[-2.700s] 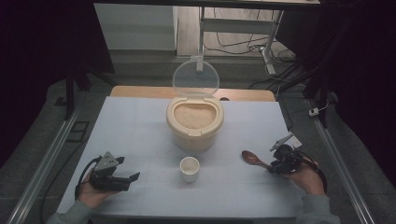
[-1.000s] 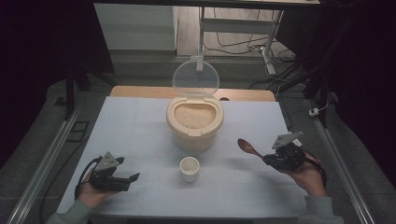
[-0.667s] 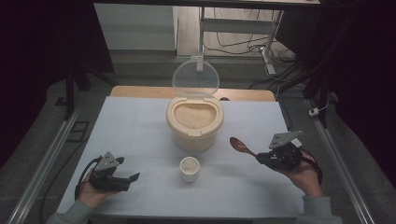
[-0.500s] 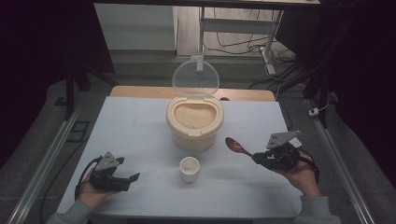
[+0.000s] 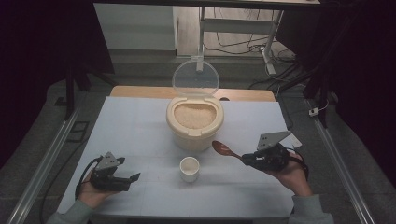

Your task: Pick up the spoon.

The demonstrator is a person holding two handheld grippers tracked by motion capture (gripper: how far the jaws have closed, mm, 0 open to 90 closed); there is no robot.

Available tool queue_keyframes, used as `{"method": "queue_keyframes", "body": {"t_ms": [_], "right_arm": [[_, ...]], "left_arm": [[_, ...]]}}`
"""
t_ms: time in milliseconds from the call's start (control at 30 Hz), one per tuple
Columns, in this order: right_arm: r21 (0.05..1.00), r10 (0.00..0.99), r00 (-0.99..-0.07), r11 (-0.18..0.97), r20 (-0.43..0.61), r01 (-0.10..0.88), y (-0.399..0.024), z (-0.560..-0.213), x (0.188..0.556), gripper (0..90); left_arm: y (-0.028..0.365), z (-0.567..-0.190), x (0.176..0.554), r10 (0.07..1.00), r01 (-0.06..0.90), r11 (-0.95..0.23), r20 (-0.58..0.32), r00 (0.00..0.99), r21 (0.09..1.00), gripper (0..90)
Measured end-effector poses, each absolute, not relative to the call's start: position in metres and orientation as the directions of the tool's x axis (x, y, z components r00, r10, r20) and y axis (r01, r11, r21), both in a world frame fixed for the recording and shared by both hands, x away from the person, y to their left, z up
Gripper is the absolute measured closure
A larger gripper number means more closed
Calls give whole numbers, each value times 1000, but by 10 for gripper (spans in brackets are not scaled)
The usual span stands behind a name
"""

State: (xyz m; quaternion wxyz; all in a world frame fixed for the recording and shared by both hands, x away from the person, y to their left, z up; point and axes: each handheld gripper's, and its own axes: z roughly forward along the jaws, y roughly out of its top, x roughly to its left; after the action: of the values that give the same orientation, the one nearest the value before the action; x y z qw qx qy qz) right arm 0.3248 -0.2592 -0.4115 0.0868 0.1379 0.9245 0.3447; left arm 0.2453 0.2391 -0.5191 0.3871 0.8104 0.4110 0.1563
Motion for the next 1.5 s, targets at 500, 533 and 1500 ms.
{"method": "queue_keyframes", "body": {"t_ms": [500,533,1500], "right_arm": [[655,211,-973,749,-98,96,-218,-404,315,801],[651,203,-974,754,-102,88,-214,-404,315,801],[573,61,-985,818,-160,-43,-139,-415,311,802]], "left_arm": [[238,-519,245,785,546,-363,-68,616,755,133],[238,-519,245,784,546,-363,-68,617,755,133],[240,-515,244,773,543,-352,-90,627,762,133]]}}
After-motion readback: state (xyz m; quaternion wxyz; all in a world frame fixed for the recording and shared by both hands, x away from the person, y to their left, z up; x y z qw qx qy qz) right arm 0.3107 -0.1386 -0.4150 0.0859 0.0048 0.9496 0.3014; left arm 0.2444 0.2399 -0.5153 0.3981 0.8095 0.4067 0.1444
